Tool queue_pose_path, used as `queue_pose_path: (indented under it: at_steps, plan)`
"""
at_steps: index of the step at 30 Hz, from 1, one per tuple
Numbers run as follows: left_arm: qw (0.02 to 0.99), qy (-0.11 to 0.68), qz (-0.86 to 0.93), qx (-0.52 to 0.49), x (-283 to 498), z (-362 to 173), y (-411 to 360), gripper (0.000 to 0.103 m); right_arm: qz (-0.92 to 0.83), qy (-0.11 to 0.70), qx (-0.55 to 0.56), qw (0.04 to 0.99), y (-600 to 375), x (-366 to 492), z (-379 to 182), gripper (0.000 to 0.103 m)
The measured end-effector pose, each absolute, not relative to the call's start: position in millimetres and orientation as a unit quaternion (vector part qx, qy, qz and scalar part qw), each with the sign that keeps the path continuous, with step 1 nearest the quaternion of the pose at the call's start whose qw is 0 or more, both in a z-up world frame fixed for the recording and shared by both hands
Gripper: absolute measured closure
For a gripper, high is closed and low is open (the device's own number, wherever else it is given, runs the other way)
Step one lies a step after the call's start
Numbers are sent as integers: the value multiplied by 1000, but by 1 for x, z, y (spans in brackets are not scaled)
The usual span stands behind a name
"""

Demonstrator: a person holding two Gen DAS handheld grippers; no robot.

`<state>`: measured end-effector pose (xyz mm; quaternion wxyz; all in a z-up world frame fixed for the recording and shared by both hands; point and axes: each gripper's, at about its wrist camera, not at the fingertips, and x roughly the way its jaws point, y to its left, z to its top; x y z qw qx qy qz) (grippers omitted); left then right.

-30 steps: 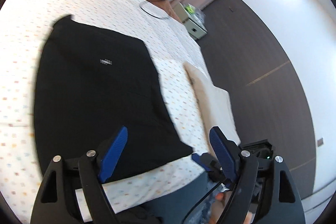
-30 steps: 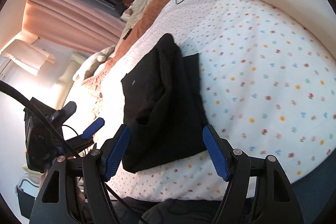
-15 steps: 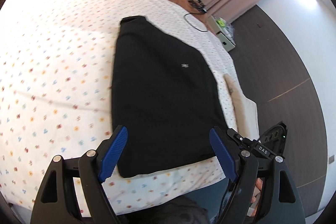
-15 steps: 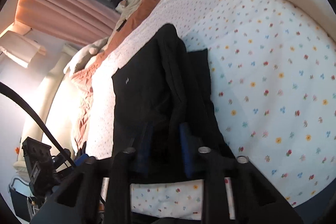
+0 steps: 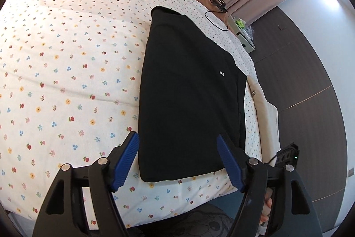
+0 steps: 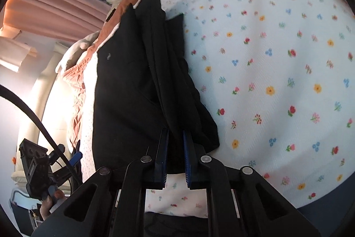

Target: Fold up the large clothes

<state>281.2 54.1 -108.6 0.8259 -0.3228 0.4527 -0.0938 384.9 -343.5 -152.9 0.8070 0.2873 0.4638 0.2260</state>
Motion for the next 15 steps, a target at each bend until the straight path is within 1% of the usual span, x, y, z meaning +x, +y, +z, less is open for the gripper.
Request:
queue_pose_path:
  at_steps: [4, 5, 6, 7, 8, 9, 10, 11, 15]
  plan:
    - [826, 456, -98, -317, 290, -107, 56, 30, 238, 459, 268, 813, -346, 384, -127, 93]
    - [824, 459, -100, -317, 294, -107, 56, 30, 241, 458, 264, 814, -346, 384, -124, 91]
    - [822, 463, -100, -317, 298, -108, 57, 29, 245, 456, 257, 816, -346, 385, -118, 85]
    - [821, 465, -99, -317, 301, -108, 59, 25, 246, 454, 253, 818, -346, 386, -115, 78]
    - [821, 466, -97, -317, 304, -108, 60, 23, 250, 450, 250, 820, -347, 389, -111, 54]
    - [822, 465, -96, -315, 308, -108, 61, 17, 253, 445, 251, 822, -348, 392, -107, 28]
    - [823, 463, -95, -314, 311, -108, 63, 13, 255, 440, 252, 824, -349, 395, -105, 25]
    - [824, 463, -93, -315, 315, -109, 64, 12, 256, 435, 252, 825, -350, 399, -103, 25]
    - [820, 466, -87, -320, 336, -116, 72, 12, 267, 443, 259, 816, -353, 426, -106, 25]
